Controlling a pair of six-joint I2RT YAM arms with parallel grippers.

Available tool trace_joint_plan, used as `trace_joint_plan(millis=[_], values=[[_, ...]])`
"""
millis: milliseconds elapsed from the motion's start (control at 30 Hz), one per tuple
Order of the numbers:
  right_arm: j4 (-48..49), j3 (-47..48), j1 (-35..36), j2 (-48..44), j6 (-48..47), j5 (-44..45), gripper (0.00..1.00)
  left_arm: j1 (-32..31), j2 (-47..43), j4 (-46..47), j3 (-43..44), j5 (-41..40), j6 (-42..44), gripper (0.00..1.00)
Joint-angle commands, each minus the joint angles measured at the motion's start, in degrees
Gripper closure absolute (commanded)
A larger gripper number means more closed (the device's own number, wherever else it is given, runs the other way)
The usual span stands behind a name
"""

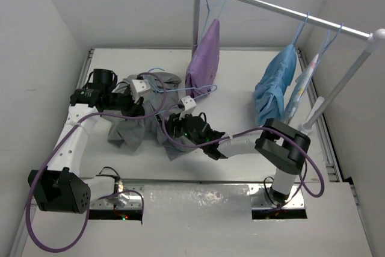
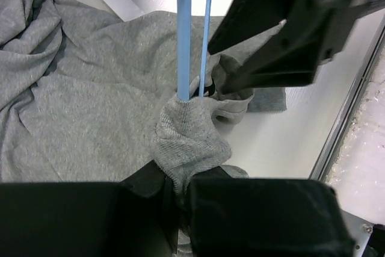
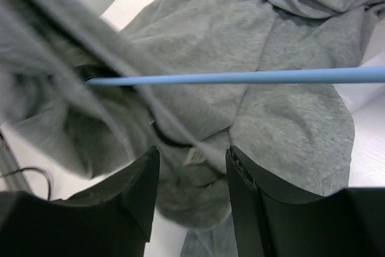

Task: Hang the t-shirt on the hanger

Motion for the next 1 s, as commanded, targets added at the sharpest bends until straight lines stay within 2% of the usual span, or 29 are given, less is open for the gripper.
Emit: trace_joint_plan(millis=[0, 133, 400, 433, 500, 533, 733, 833, 967], values=[[5.49, 2.8, -0.6, 3.28, 3.34, 3.77, 0.54, 0.42, -2.04, 0.27, 0.75, 1.76, 0.31, 1.0], [6.61, 3.87, -0.68, 8.46, 4.05, 2.64, 0.54, 0.42, -2.13, 0.35, 1.19, 2.02, 0.22, 1.0], [5.31, 3.52, -1.03, 12.87, 8.34, 2.54, 0.53, 0.5, -1.87, 2.03, 1.45, 3.59, -1.62, 1.0], [5.39, 3.43, -1.47, 13.83, 9.57, 2.46, 0.55, 0.5, -1.87, 1.68, 1.71, 4.04, -1.36, 1.0], [7.5, 1.59, -3.4, 14.1, 13.18, 1.31, 0.91, 0.5, -2.13, 0.27, 2.07, 4.57, -0.57, 1.0], [9.24, 0.19, -4.19, 12.88, 14.75, 1.4, 1.0, 0.5, -2.22, -0.95, 2.16, 4.4, 0.65, 1.0], [18.13, -22.45, -13.5, 1.11, 21.98, 5.35, 1.0, 0.68, -3.1, -7.29, -0.9, -2.1, 11.98, 1.0], [16.31, -28.54, -17.9, -7.15, 20.84, 7.54, 1.0, 0.68, -3.28, -8.25, -3.81, -4.82, 16.2, 1.0], [16.64, -34.61, -21.06, -15.5, 18.91, 9.31, 1.0, 0.68, -3.63, -5.72, -7.33, -7.99, 17.63, 1.0]])
